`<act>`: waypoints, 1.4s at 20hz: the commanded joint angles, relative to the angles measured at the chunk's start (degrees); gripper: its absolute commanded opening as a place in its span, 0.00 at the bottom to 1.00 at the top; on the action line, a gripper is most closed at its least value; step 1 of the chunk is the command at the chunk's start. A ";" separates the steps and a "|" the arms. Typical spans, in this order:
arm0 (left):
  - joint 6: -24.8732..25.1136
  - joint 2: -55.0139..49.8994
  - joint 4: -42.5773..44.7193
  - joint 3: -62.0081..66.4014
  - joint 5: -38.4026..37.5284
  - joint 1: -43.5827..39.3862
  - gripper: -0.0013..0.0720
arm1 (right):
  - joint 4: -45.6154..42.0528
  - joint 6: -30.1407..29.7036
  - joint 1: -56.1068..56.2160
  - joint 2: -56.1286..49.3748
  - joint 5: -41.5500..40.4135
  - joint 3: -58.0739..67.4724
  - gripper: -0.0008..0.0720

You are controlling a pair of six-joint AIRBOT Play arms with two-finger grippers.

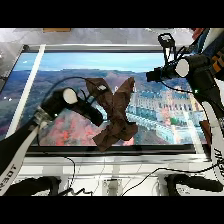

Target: Fold the clothes and pants, and hang the long-sleeved shirts on hangers.

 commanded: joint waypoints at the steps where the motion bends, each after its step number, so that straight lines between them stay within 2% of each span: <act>1: -1.55 -0.92 3.78 -4.20 9.20 -3.82 0.05 | -0.85 0.02 -1.90 0.02 0.02 0.02 0.03; 2: -0.66 -0.98 3.80 -4.42 9.44 -4.15 0.20 | -0.83 0.02 -2.73 0.02 0.04 0.02 0.03; 3: 0.59 -1.27 3.80 -4.42 9.73 -4.22 0.70 | -0.81 0.04 -3.45 0.02 0.04 0.02 0.03; 4: 0.52 -1.64 3.82 -4.42 10.05 -4.20 1.00 | -0.76 0.04 -4.02 0.02 0.02 0.02 0.03; 7: 0.55 -3.37 6.64 -4.42 9.01 -5.14 0.97 | -0.66 0.04 -4.87 0.02 0.02 0.02 0.03; 11: 0.50 -5.90 21.66 -4.42 7.13 -9.94 0.97 | -0.33 0.07 -4.85 0.02 0.02 0.02 0.03; 12: 0.50 -5.86 22.08 -4.42 6.29 -10.69 0.96 | -0.33 0.07 -4.87 0.02 0.00 0.02 0.03; 14: 0.50 -5.73 21.16 -4.42 4.68 -12.04 0.89 | -0.31 0.04 -4.85 0.02 0.00 0.02 0.03; 24: -2.99 -4.04 20.55 -4.17 5.09 -17.14 0.89 | -0.11 0.09 -4.81 0.02 0.02 0.02 0.03; 28: -2.95 -5.79 21.22 -4.20 5.35 -17.38 0.89 | 0.85 0.09 -4.81 0.02 0.04 0.02 0.03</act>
